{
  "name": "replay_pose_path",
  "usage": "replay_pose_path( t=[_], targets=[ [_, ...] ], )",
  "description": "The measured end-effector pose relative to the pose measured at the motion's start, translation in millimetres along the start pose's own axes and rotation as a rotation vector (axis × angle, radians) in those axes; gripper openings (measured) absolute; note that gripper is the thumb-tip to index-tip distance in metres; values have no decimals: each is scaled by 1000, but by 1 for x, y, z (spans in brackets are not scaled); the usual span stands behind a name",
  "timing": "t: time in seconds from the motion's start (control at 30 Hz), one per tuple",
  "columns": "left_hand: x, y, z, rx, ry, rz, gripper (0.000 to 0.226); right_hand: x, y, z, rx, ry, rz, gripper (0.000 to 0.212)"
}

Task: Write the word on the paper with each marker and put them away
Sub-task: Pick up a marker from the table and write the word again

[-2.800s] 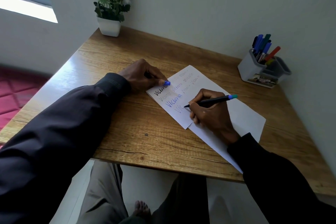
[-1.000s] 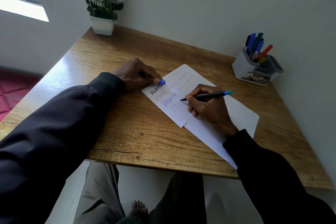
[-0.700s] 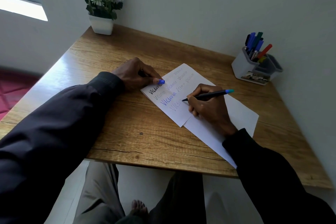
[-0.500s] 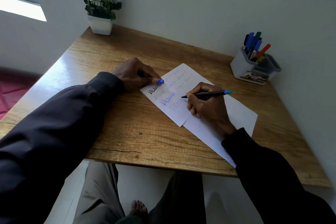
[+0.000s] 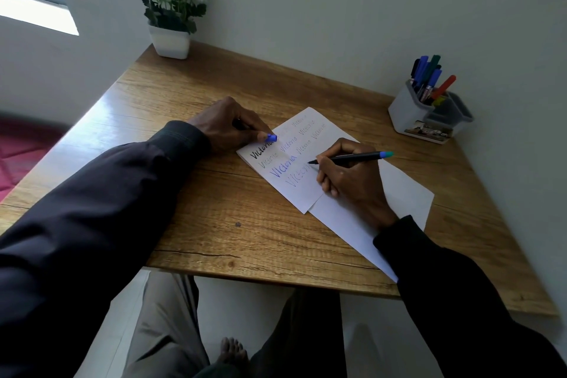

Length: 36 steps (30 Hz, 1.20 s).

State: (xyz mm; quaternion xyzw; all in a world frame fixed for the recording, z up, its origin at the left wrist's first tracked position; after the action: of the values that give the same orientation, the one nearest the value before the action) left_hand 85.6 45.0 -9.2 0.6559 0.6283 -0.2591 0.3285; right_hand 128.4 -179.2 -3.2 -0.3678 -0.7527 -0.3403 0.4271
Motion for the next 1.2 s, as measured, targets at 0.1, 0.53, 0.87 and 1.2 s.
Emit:
replay_pose_path(
  t=[0.1, 0.53, 0.87, 1.2],
  targets=[
    [0, 0, 0, 2, -18, 0, 24, -3, 0, -3, -39, 21, 23, 12],
    [-2, -1, 0, 4, 0, -20, 25, -5, 3, -3, -42, -5, 50, 11],
    [-5, -5, -2, -6, -23, -46, 25, -16, 4, -18, -139, 313, 155, 11],
    [-3, -9, -10, -103, -119, -108, 25, -11, 8, -24, -85, 666, 146, 9]
  ],
)
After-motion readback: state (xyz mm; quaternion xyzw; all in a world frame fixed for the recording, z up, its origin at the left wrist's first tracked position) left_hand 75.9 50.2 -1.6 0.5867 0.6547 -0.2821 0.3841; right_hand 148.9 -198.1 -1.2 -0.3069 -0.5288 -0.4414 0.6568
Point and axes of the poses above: each hand's wrist, its own y-axis towards the middle knuckle, its own z-axis out of the palm, x = y × z, the point moved 9 cm from there along y, towards the middle knuckle, and after that the axes turned 1 degree about y, right-handed, at the moved point
